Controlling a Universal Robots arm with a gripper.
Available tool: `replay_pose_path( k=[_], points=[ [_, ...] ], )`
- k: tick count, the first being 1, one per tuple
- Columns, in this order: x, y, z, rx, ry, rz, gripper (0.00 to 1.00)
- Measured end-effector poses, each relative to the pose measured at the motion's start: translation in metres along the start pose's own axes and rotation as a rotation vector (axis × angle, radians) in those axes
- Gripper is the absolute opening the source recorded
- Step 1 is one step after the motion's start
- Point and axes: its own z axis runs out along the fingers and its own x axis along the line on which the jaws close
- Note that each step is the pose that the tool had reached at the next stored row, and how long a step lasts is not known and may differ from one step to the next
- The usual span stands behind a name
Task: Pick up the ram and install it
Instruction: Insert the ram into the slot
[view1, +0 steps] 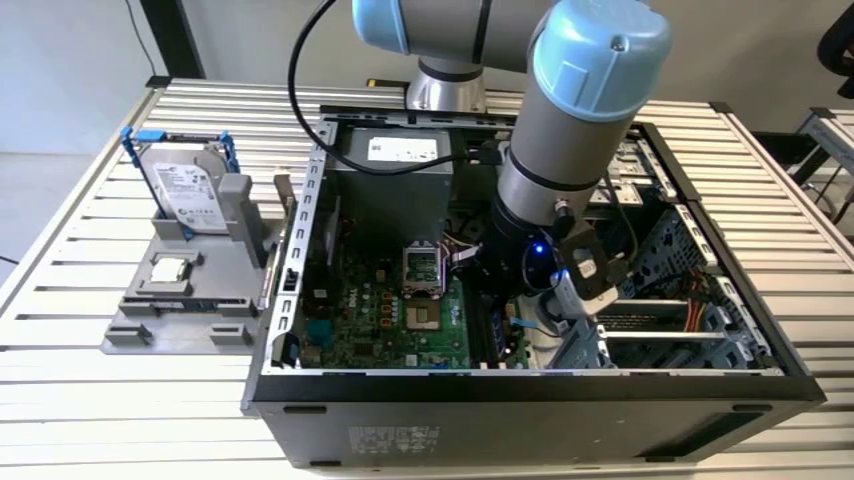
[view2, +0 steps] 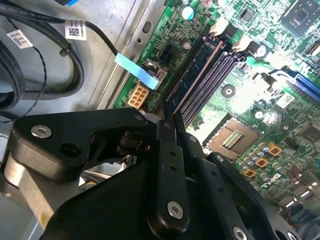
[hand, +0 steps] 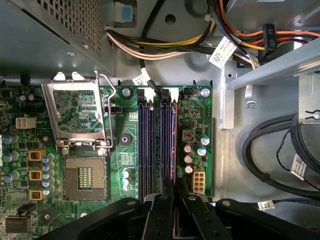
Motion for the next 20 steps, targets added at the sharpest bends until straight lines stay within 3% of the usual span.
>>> replay_pose_path(
  k=[5,6,8,10,11,20],
  points=[
    [0.0000,0.0000,0.0004,0.0002,0.0001,0.000,0.00],
    [0.0001,-0.0001,0.0004,0.0003,0.0003,0.000,1.00],
    [0.0000,0.0000,0.0006,0.0006,0.0000,0.000,1.00],
    [-0.0006,0.0003,0.0000,0.0159,0.0020,0.001,1.00],
    [-0.0010,0.0002,-0.0028,0.0178,0.0032,0.003,1.00],
    [-0.0004,0.0010,-0.0437,0.0179,0.0034,0.004,1.00]
  ],
)
